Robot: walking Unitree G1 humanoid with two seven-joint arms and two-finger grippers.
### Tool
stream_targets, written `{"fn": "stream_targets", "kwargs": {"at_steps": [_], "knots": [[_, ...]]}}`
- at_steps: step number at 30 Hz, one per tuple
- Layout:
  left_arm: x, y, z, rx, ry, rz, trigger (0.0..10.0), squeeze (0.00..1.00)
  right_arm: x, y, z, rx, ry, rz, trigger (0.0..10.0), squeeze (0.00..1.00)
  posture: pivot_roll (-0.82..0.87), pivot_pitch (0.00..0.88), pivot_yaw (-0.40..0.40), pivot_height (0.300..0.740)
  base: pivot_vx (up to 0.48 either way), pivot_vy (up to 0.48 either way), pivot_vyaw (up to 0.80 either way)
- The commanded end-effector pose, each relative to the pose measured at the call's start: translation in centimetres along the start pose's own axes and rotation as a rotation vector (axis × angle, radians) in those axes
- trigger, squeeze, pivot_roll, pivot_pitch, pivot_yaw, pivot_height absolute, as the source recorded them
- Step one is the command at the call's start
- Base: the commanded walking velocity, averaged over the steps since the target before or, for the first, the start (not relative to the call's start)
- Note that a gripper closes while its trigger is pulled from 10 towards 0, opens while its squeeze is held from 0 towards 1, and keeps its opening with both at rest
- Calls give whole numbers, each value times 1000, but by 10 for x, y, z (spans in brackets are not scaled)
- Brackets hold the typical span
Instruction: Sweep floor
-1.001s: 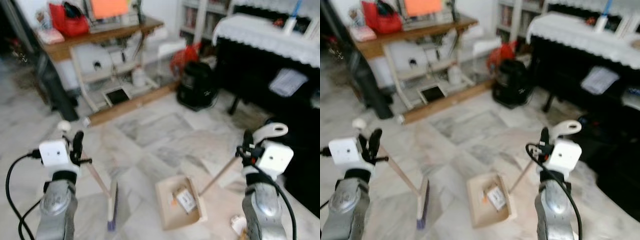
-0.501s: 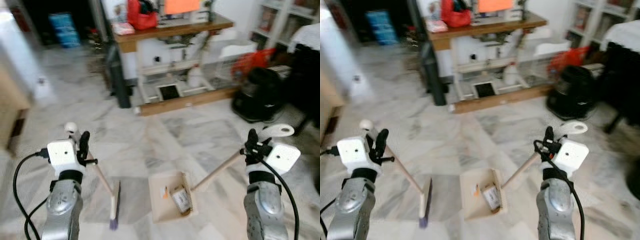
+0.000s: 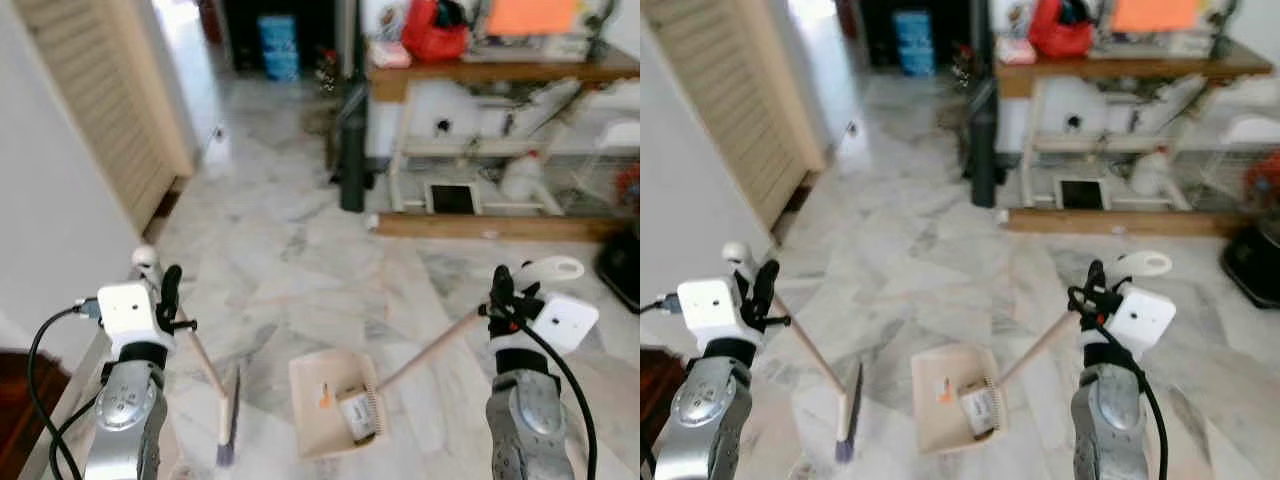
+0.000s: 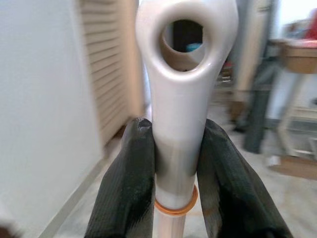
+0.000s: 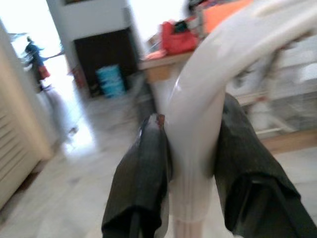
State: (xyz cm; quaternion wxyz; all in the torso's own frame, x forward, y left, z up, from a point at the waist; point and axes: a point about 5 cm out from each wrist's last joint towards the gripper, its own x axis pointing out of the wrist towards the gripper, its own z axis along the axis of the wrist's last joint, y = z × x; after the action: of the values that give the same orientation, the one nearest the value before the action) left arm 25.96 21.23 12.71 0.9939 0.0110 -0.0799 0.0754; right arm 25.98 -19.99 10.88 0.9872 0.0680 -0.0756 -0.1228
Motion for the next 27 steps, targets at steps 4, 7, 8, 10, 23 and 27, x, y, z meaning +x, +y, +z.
{"fn": "stream_targets", "kwargs": {"at_steps": [4, 7, 8, 10, 23, 27], "knots": [[3, 2, 7, 18, -36, 11, 10000, 0, 7, 6, 13, 21, -60, 25, 10000, 0, -24, 0, -4, 740, 0, 0, 800], [3, -1, 4, 10, -29, 13, 10000, 0, 10, 4, 15, 12, -66, 31, 10000, 0, -30, 0, -12, 740, 0, 0, 729], [2, -2, 3, 8, -27, 12, 10000, 0, 11, 3, 15, 11, -66, 34, 10000, 0, -30, 0, -12, 740, 0, 0, 431], [2, -6, 2, 8, -29, 1, 10000, 0, 13, 3, 15, 19, -57, 57, 10000, 0, -29, 0, -16, 740, 0, 0, 216], [5, -12, 4, 10, -43, -13, 10000, 0, 23, 16, 19, -34, -69, 244, 10000, 0, -27, 0, -21, 740, 0, 0, 0], [5, -11, 5, 10, -45, -13, 10000, 0, 24, 22, 19, -20, -71, 267, 10000, 0, -27, 0, -18, 740, 0, 0, 0]]}}
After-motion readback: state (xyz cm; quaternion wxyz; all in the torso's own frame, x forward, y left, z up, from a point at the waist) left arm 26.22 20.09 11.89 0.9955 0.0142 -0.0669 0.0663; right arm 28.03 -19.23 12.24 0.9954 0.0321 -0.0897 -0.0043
